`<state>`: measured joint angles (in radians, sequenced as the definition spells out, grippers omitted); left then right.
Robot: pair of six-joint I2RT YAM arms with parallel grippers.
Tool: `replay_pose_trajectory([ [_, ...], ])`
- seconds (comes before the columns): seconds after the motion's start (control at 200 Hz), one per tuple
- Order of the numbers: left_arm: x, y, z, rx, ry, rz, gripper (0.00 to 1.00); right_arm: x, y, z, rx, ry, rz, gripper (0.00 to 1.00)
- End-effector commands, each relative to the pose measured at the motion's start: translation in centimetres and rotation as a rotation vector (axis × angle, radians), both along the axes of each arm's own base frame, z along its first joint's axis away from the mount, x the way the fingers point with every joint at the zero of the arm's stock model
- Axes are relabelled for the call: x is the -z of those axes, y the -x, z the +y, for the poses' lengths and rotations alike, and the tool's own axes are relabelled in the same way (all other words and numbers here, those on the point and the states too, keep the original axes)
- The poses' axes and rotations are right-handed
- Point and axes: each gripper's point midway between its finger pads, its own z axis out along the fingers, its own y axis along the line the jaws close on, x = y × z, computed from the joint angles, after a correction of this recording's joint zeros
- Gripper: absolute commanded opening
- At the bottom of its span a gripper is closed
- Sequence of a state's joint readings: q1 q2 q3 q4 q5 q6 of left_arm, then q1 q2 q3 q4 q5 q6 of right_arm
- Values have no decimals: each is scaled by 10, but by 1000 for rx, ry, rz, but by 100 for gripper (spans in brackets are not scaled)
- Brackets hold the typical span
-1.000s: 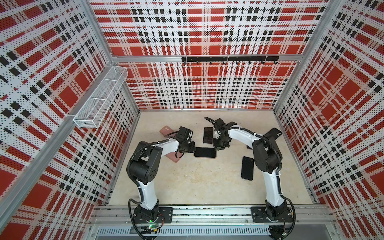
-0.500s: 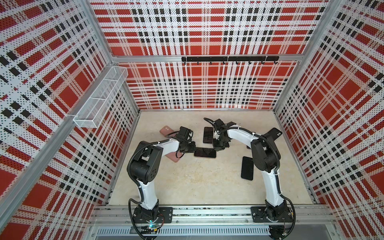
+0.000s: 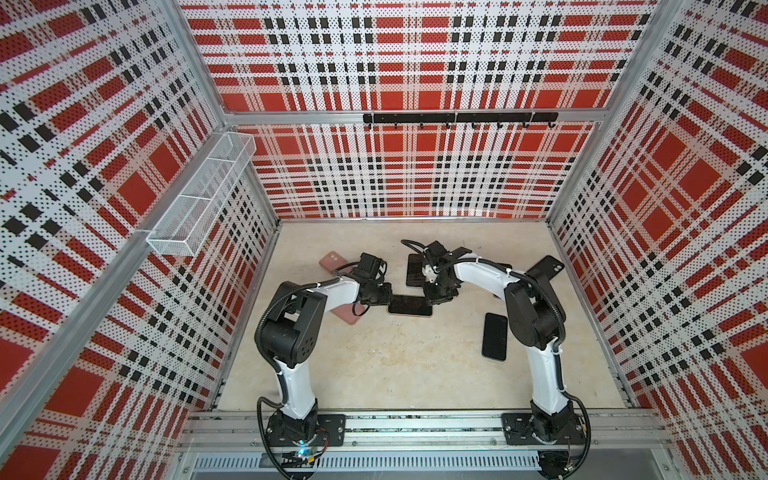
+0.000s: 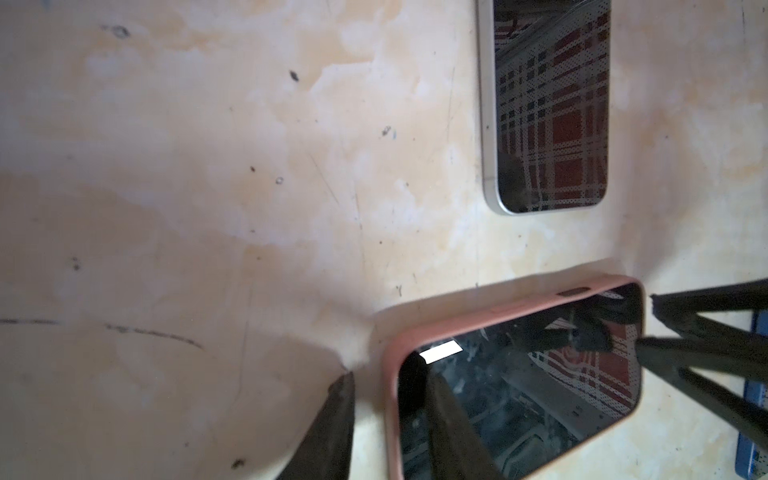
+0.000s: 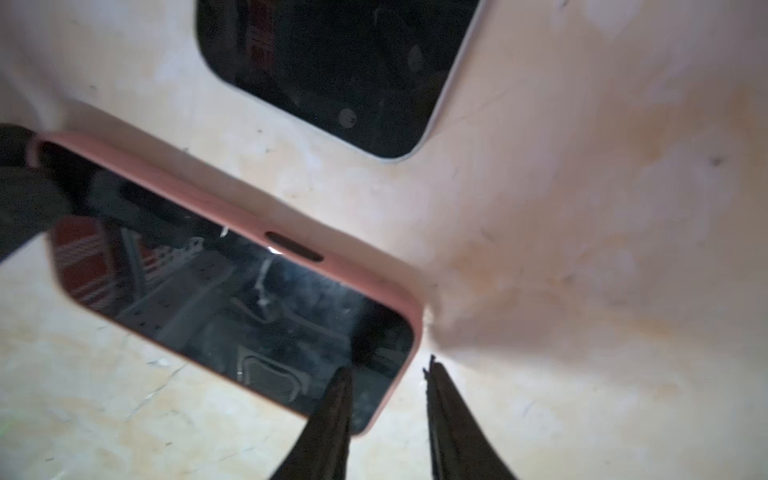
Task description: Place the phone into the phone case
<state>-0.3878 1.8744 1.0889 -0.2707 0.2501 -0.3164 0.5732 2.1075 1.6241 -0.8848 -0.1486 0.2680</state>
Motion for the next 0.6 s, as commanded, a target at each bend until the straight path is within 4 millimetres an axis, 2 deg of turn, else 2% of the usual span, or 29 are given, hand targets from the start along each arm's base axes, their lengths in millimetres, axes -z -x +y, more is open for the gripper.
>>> replay_pose_trajectory([
  [0.0,-7,1,22,-41,-34,9,34,-34,-5,10,-258,-37,-156,46],
  [0.035,-15,-4,28,-61,-37,-13,34,-34,-6,13,-316,-56,-188,53],
  [0.1,-27,-12,39,-94,-51,-51,37,-30,-4,18,-420,-73,-213,59],
  [0.281,-48,-22,63,-158,-96,-119,43,-28,-21,36,-492,-133,-245,59],
  [0.451,-55,-25,69,-171,-102,-137,43,-20,-30,52,-481,-189,-221,60],
  [0.596,-58,-25,71,-173,-103,-143,43,-8,-26,53,-460,-204,-183,61],
])
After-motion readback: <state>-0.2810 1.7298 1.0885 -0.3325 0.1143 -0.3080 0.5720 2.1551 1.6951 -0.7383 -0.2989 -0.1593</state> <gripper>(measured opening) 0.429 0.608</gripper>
